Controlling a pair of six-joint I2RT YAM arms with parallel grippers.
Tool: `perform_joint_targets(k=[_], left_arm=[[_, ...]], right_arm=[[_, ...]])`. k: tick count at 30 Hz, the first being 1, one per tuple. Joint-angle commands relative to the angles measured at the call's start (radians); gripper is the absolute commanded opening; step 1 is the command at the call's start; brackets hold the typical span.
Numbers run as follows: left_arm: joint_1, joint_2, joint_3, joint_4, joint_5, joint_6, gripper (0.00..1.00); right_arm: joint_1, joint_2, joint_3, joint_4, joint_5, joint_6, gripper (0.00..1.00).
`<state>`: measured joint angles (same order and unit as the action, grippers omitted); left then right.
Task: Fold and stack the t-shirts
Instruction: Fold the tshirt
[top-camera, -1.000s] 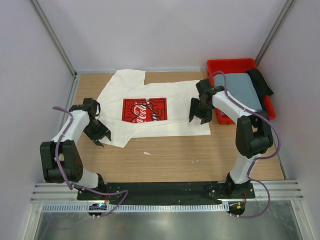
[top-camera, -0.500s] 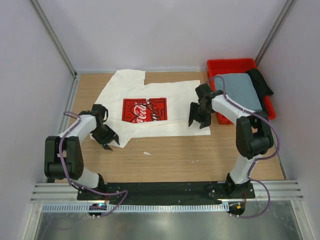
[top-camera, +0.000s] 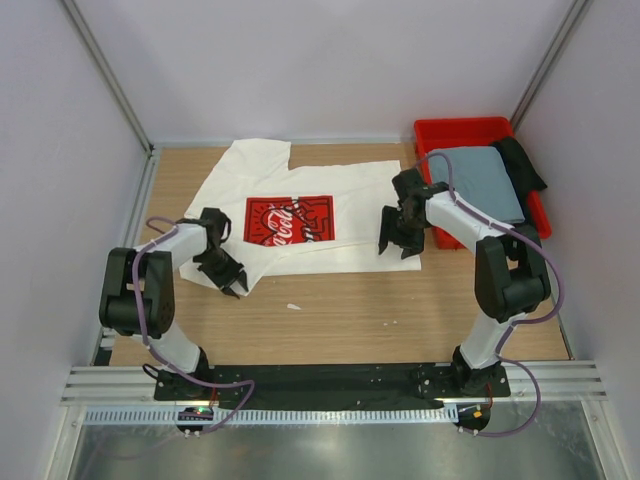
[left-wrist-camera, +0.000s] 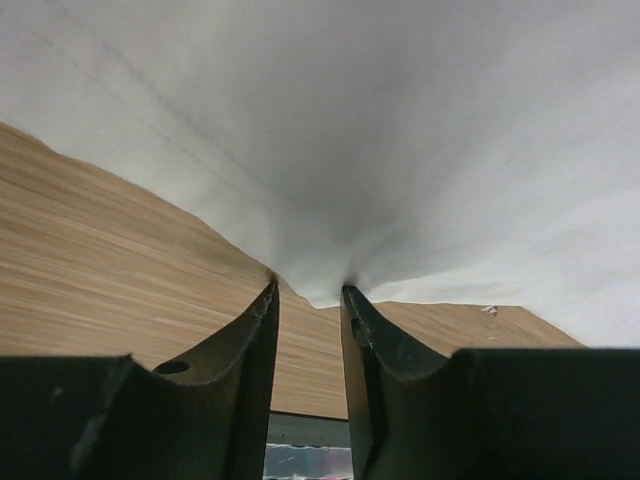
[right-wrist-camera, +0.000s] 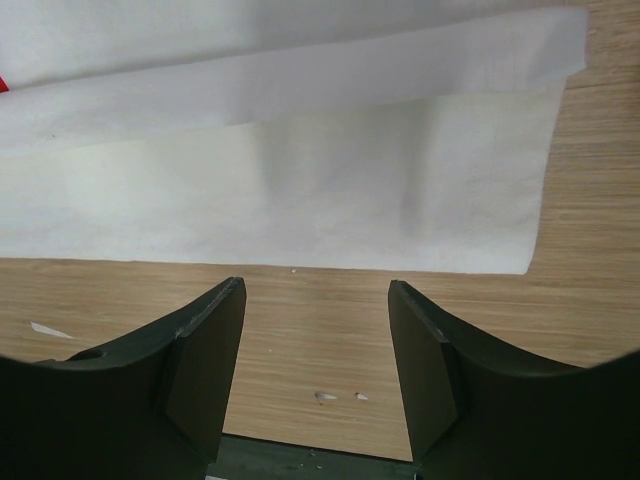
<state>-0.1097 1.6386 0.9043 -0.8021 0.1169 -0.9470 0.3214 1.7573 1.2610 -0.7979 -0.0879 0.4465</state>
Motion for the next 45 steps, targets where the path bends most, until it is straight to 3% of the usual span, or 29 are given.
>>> perform_joint_targets(k=[1, 3, 9, 16, 24, 28, 32, 45], left_arm=[[-0.005, 0.044, 0.028, 0.052, -0.029, -0.013, 0.31], [-0.007, 0.053, 0.038, 0.050, -0.033, -0.004, 0.19], [-0.015, 0.027, 0.073, 0.018, -0.059, 0.004, 0.00], [-0.033, -0.002, 0.240, -0.061, -0.109, 0.042, 0.00], [-0.038, 0.133, 0.498, -0.124, -0.155, 0.112, 0.00], [-0.036, 0.201, 0.585, -0.241, -0.158, 0.129, 0.00], [-0.036, 0.188, 0.513, -0.149, -0.142, 0.119, 0.00], [-0.038, 0.401, 0.864, -0.204, -0.177, 0.220, 0.00]], right_arm=[[-0.004, -0.047, 0.003, 0.006, 0.019, -0.017, 0.65], [-0.005, -0.045, 0.005, 0.002, 0.022, -0.017, 0.65], [-0.007, -0.042, 0.012, -0.001, 0.024, -0.019, 0.65], [-0.008, -0.022, 0.038, -0.007, 0.028, -0.019, 0.65], [-0.011, -0.001, 0.074, -0.020, 0.042, -0.017, 0.65], [-0.015, 0.001, 0.090, -0.032, 0.054, -0.022, 0.65], [-0.024, 0.001, 0.077, -0.026, 0.051, -0.017, 0.65], [-0.025, 0.033, 0.104, -0.026, 0.043, -0.017, 0.65]])
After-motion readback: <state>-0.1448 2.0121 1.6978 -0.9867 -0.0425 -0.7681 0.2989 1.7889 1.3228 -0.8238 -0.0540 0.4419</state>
